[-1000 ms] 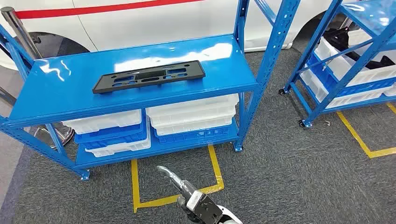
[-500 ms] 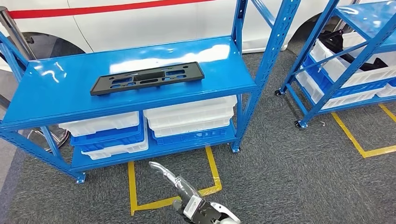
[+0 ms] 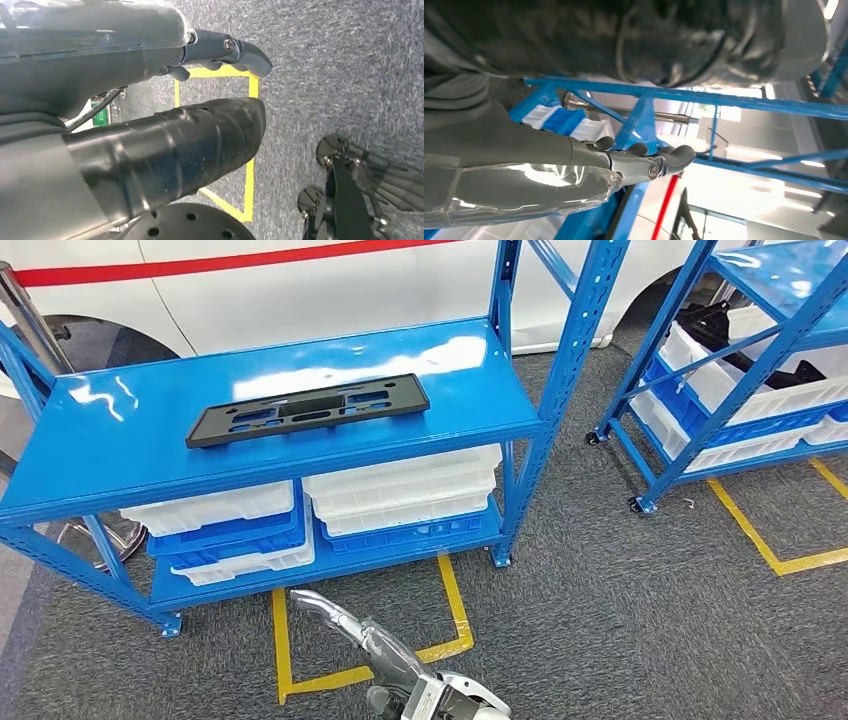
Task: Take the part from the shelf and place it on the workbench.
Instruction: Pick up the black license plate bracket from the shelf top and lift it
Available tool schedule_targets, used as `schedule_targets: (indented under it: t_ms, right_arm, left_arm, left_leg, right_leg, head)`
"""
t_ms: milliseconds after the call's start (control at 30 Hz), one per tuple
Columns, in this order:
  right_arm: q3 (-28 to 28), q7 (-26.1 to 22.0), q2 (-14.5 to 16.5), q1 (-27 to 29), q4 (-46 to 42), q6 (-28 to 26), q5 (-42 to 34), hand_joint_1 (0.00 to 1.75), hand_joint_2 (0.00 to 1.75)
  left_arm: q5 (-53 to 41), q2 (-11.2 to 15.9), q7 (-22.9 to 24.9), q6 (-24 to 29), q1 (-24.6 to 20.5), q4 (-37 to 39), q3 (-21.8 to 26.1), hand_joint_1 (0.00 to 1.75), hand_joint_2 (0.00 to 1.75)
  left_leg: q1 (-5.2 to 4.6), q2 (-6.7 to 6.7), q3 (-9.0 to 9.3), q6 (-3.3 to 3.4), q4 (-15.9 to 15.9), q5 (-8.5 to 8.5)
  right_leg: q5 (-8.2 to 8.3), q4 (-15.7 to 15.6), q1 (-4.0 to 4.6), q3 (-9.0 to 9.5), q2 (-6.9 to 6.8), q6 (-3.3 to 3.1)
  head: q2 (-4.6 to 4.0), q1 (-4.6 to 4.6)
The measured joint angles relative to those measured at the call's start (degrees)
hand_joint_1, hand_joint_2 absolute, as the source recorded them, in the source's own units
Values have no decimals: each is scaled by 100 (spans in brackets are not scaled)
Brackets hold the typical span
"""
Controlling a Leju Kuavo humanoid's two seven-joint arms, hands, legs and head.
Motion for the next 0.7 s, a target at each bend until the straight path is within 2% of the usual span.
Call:
schedule_targets:
  t_ms: [67, 167, 200, 233, 267, 333, 367, 400, 500, 567, 600, 667, 700]
  right_arm:
    - [-1, -17, 2, -4, -65, -6, -33, 0, 0]
    - [-1, -23, 2, -4, -103, -7, -43, 0, 0]
    - [-1, -23, 2, -4, -104, -7, -44, 0, 0]
    - [-1, -23, 2, -4, -104, -7, -45, 0, 0]
    - [-1, -23, 2, -4, -106, -9, -45, 0, 0]
    - [-1, -25, 3, -5, -115, -28, -32, 0, 0]
    - [0, -25, 3, -5, -120, -49, -15, 0, 0]
    - [1, -26, 3, -6, -126, -71, 3, 0, 0]
    - [2, -25, 1, -14, -149, -102, 49, 0, 0]
    - [3, -25, 0, -22, -171, -103, 68, 0, 0]
    - [4, -24, -2, -25, -181, -103, 76, 0, 0]
    - [9, -21, -11, -26, -189, -103, 85, 0, 0]
    - [14, -20, -18, -24, -188, -103, 88, 0, 0]
  left_arm:
    - [3, -1, 0, -6, 0, 0, -4, 0, 0]
    - [7, -1, 0, -10, 6, 0, -7, 0, 0]
    - [7, -1, 0, -10, 6, 0, -7, 0, 0]
    - [7, 0, 0, -10, 7, 0, -8, 0, 0]
    - [7, 1, 0, -10, 9, 1, -9, 0, 0]
    - [7, 5, -1, -19, 9, 2, -10, 0, 0]
    - [7, 7, -2, -29, -1, 2, -11, 0, 0]
    - [7, 8, -2, -40, -13, 2, -13, 0, 0]
    - [7, 8, -4, -62, -29, 2, -17, 0, 0]
    - [7, 8, -7, -68, -25, 2, -20, 0, 0]
    - [7, 8, -9, -69, -22, 2, -21, 0, 0]
    - [7, 11, -13, -68, -14, 2, -23, 0, 0]
    - [6, 14, -14, -68, -11, 2, -23, 0, 0]
  left_leg:
    - [10, -7, -109, -53, 265, -194]
    - [16, -12, -597, -99, 1318, -711]
    - [16, -12, -707, -108, 1545, -758]
    - [16, -12, -719, -110, 1560, -688]
    - [17, -11, -623, -106, 1344, -514]
    - [4, 61, -271, -78, 572, -118]
    - [-11, 96, -133, -44, 261, -6]
    - [-27, 123, -63, -10, 86, 32]
    - [-35, 48, -51, 98, 4, 36]
    - [-16, -4, -31, 169, -35, 64]
    - [-11, -26, -26, 198, -46, 73]
    - [-16, -83, -37, 231, -42, 74]
    - [-17, -124, -42, 233, -37, 73]
  right_leg:
    - [28, -45, -22, 24, -4, -70]
    - [33, -52, -12, 22, -7, -108]
    - [30, -51, -6, 24, -4, -112]
    - [26, -49, -3, 29, 3, -113]
    - [21, -45, -5, 40, 10, -110]
    - [-5, -28, 7, 62, 4, -90]
    - [-17, -16, 20, 63, -6, -68]
    - [-29, -6, 34, 60, -28, -44]
    - [-60, 7, 38, 62, -103, 42]
    - [-215, 205, 24, -9, -92, 105]
    - [-373, 472, 15, -129, -71, 130]
    - [-712, 1205, 3, -486, -47, 157]
    - [-781, 1474, -5, -625, -42, 163]
  head:
    - [0, -2]
    - [0, -3]
    - [0, -3]
    - [0, -3]
    - [0, -4]
    - [0, -4]
    - [0, -2]
    - [0, -1]
    - [0, 2]
    - [0, 2]
    - [0, 3]
    - [0, 2]
    - [0, 3]
